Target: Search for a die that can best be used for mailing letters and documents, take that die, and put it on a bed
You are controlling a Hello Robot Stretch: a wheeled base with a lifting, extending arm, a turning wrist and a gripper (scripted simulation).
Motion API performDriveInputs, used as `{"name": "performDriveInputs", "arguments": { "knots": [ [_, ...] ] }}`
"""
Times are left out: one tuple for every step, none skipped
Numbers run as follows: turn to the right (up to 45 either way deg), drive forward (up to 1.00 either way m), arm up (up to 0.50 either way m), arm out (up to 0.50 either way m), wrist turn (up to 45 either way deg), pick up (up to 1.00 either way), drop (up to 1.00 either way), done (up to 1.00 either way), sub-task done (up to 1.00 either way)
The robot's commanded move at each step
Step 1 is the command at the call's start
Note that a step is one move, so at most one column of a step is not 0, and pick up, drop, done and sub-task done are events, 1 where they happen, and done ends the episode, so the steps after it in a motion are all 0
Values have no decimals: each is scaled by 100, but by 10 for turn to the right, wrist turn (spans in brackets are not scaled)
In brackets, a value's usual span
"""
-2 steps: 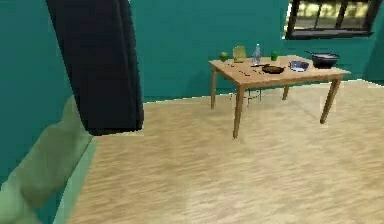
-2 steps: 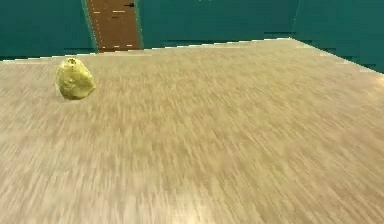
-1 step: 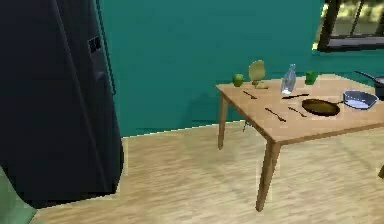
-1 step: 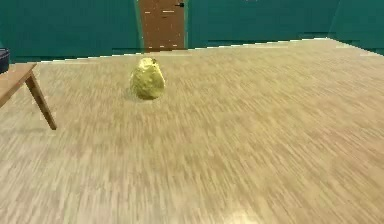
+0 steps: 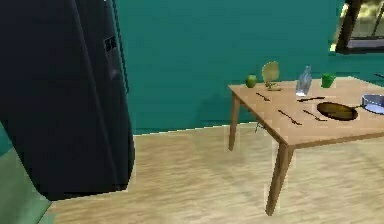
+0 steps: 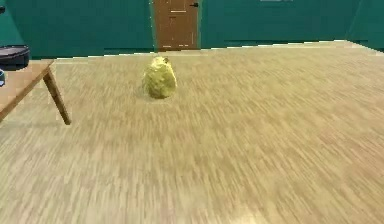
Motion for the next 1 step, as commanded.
{"name": "performDriveInputs", "arguments": {
  "knots": [
    [0, 95, 0, 0, 0, 0, 0, 0, 0]
  ]
}}
